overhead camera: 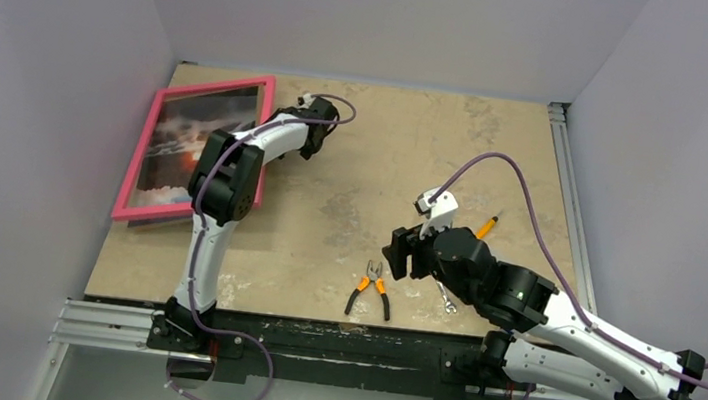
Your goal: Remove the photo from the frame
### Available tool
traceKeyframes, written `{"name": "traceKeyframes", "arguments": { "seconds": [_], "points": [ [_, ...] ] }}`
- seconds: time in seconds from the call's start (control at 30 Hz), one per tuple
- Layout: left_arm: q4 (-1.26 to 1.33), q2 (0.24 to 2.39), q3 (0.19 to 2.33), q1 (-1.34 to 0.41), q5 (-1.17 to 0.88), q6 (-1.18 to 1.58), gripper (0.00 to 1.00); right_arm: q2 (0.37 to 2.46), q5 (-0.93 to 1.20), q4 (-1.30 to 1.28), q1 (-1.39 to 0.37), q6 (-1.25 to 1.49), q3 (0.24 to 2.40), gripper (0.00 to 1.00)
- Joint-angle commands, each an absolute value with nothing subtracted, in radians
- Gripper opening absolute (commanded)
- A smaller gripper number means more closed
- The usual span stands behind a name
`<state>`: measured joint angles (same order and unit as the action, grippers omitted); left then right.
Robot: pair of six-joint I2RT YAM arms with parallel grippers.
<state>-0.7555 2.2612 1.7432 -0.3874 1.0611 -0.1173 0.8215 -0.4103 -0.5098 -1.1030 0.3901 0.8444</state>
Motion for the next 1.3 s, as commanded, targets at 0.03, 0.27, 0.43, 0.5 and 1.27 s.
{"name": "traceKeyframes", "arguments": {
  "seconds": [0.03,0.27,0.43,0.5,1.27],
  "points": [
    [-0.792,2.265,1.778,-0.414,0.963,-0.149,0.00,0.787,-0.444,-0.518,-1.100,0.421,0.833,0.65],
    [-0.890,2.263,1.818,-0.447,0.887,-0.039,0.22,0.786,-0.437,-0.494,-1.100,0.444,0.797,0.65],
    [-1.030,2.250,1.876,-0.493,0.802,0.089,0.86,0.804,-0.446,-0.453,-1.100,0.461,0.757,0.66],
    [-1.105,2.223,1.894,-0.505,0.761,0.146,0.99,0.820,-0.456,-0.435,-1.100,0.485,0.743,0.68],
    [-0.924,1.134,1.385,-0.480,0.248,0.455,1.00,1.468,-0.423,-0.128,-1.003,0.905,0.993,0.77]
  ]
}}
